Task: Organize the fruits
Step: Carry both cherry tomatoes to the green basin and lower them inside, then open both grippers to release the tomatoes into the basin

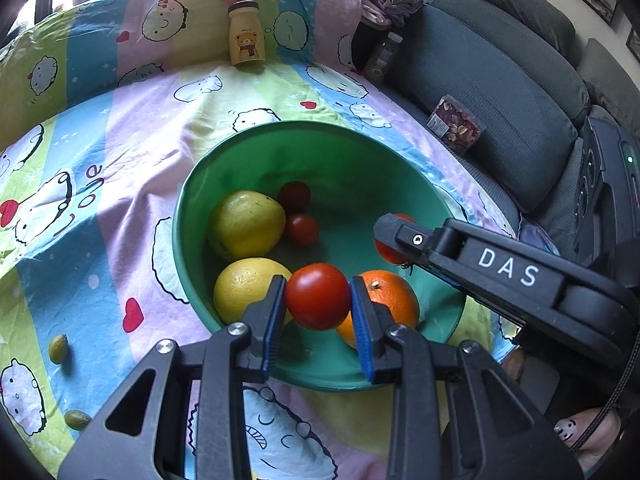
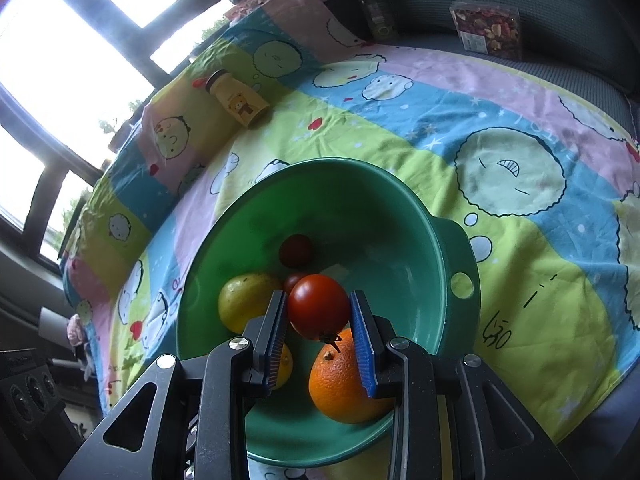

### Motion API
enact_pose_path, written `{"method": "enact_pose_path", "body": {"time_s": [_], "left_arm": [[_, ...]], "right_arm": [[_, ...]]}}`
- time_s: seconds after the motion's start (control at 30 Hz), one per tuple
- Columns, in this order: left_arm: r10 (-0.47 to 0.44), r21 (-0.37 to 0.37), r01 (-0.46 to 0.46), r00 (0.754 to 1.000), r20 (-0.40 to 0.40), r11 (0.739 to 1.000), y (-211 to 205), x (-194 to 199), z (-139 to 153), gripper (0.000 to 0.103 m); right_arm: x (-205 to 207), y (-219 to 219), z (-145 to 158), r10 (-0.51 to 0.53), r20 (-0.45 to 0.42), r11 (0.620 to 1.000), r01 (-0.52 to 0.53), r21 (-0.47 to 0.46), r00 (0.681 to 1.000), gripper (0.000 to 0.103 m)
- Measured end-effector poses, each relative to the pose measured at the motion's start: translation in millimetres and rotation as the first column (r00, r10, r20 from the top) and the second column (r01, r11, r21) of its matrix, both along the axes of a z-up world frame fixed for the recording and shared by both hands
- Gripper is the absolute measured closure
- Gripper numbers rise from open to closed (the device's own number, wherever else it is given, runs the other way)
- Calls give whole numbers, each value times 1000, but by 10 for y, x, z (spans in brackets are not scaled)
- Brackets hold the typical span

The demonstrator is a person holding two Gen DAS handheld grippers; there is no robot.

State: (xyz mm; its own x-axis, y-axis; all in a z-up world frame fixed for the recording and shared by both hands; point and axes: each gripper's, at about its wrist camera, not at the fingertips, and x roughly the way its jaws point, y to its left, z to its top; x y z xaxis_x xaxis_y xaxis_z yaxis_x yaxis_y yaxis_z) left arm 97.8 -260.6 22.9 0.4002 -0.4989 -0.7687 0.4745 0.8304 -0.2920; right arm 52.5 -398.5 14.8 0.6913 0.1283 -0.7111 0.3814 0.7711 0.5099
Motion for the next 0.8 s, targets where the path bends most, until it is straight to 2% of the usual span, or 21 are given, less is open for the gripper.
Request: {"method": "enact_pose_path", "body": {"time_s": [0.8], "left_arm": [[-5,-7,5,1000,-23,1000,-22,40,-57,71]], "right_arm": [[1,-4,0,-2,-2,1000,2,-1,1000,69]]}}
